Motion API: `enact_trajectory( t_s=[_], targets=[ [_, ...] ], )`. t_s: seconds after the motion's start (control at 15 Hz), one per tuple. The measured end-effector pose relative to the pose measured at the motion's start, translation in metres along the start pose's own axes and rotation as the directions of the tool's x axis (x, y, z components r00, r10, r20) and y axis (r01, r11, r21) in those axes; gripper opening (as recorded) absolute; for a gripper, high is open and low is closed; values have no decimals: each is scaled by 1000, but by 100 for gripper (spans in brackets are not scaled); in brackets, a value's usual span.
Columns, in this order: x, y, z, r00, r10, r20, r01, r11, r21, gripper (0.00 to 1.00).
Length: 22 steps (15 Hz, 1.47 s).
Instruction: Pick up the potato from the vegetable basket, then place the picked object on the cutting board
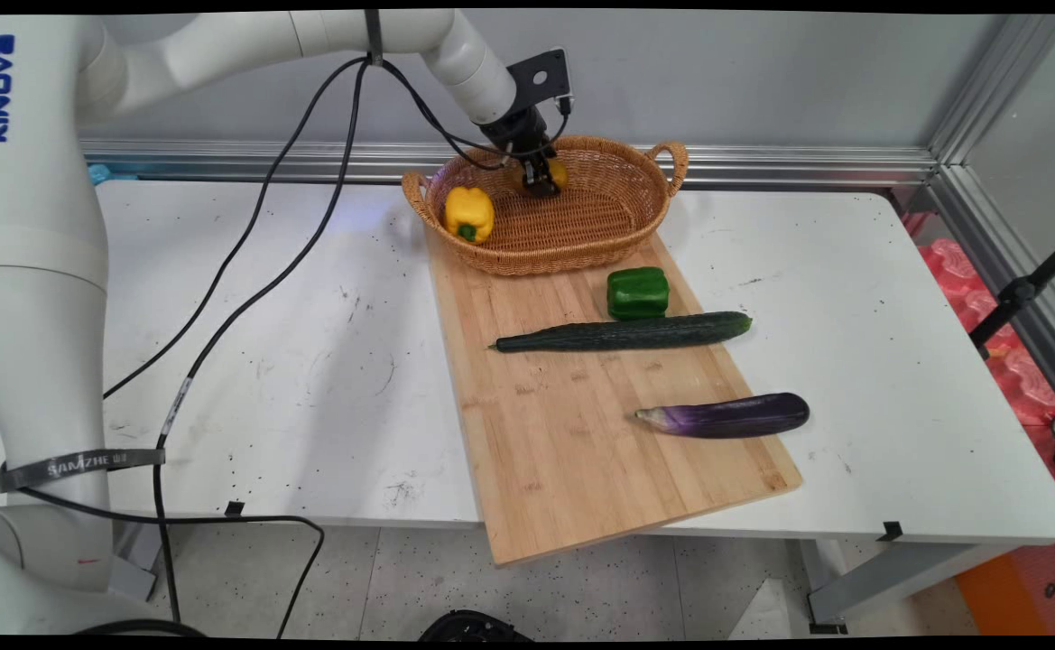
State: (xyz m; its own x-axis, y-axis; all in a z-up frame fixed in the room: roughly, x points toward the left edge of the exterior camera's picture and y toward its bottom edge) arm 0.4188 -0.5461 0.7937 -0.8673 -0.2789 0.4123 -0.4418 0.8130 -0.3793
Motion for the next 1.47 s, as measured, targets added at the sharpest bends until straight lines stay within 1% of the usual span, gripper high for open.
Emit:
enact_trajectory(
  t_s=[0.47, 0.67, 0.87, 1.07, 1.27, 1.47],
  targets=[
    [1, 9, -1, 1000, -18, 4, 18, 1000, -19, 0],
    [4, 13, -4, 1000, -30, 0, 30, 999, -26, 0],
    [18, 16, -15, 999, -50, -19, 49, 998, -33, 0],
    [37, 22, -31, 997, -65, -42, 63, 997, -53, 0],
    [62, 31, -54, 993, -89, -73, 83, 993, -85, 0],
    [85, 44, -76, 987, -129, -96, 116, 985, -131, 0]
  ],
)
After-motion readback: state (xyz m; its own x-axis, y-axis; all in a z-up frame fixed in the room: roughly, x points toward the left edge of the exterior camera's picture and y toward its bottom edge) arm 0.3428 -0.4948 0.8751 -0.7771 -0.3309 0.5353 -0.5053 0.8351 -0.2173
